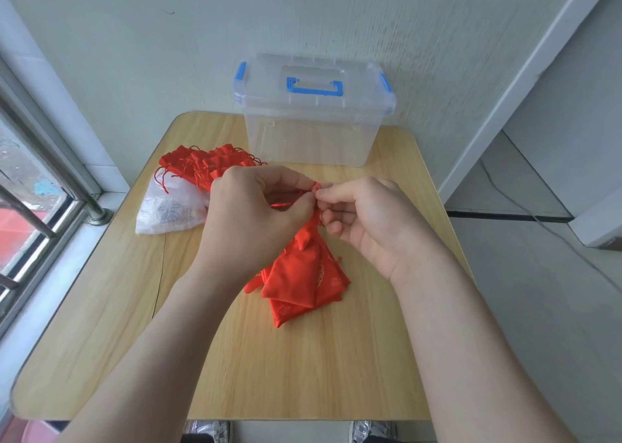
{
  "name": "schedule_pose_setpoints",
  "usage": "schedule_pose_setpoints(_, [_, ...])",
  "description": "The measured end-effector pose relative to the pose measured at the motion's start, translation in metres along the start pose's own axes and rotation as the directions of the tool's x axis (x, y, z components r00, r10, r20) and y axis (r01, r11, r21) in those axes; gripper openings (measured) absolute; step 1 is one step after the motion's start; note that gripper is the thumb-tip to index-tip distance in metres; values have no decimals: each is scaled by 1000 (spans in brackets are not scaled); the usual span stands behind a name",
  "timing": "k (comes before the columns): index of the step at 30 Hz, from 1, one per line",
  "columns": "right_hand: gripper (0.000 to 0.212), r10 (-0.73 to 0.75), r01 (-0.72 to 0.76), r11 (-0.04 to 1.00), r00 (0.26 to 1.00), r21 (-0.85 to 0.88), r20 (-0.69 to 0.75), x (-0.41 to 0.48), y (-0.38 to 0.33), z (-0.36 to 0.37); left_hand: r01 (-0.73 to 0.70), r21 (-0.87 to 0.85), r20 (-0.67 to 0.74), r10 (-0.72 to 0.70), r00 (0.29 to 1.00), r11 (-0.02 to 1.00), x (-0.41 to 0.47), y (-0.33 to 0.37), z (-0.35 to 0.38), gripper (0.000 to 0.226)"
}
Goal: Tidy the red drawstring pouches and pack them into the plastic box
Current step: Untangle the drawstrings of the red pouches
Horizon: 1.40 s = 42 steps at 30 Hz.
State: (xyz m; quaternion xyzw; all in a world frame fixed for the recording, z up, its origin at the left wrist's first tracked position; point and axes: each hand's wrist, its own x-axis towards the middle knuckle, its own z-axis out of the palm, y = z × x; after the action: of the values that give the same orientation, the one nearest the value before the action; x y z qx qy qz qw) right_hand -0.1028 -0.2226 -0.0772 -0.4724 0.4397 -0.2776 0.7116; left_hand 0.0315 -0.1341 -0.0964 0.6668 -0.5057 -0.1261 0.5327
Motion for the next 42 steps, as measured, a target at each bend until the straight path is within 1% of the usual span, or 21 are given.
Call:
schedule_pose_setpoints(5, [9,-30,30,999,999,-38,-17,0,-1,-2,-46,88,13,45,999,995,1,-4,0,5])
schedule_pose_setpoints(9, [8,-47,47,993,999,-109,-1,0,1,-3,-92,174,49,84,995,980,1,-4,4,4])
schedule_pose_setpoints(11, [9,-54,55,989,998,-140,14,0,1,-2,-95,204,74,82,994,974,0,-5,7,9])
schedule_pose_setpoints(14, [8,-56,57,989,998,-136,7,0,1,-1,-83,196,84,68,994,977,1,-7,8,12])
schedule_pose_setpoints(17, [9,-52,50,995,999,-87,-15,-1,-1,-2,-120,218,60,109,992,969,0,-8,7,15])
schedule_pose_setpoints(22, [8,-52,49,995,998,-92,-28,-2,-4,-7,-147,221,77,133,988,964,3,-14,2,22])
schedule_pose_setpoints(27, [8,-50,48,993,999,-112,-16,-3,-5,-8,-171,190,43,166,985,967,3,-10,-1,13])
schedule_pose_setpoints(30, [8,-61,57,992,998,-115,-26,-2,-4,-8,-164,217,74,152,986,962,1,-6,2,9])
schedule_pose_setpoints(32, [8,-68,63,990,997,-129,-38,-2,-3,-7,-133,218,96,114,989,967,-1,-4,5,8])
schedule_pose_setpoints(34, [9,-75,68,987,996,-143,-42,-2,-2,-6,-66,184,120,45,992,981,-1,-1,6,9])
schedule_pose_setpoints(39, [9,-83,76,985,996,-152,-41,-1,-3,-6,149,21,167,-151,974,989,3,3,1,7])
schedule_pose_setpoints(42, [9,-92,85,982,995,-168,-33,-1,-2,-5,247,-76,184,-230,956,966,4,4,1,30])
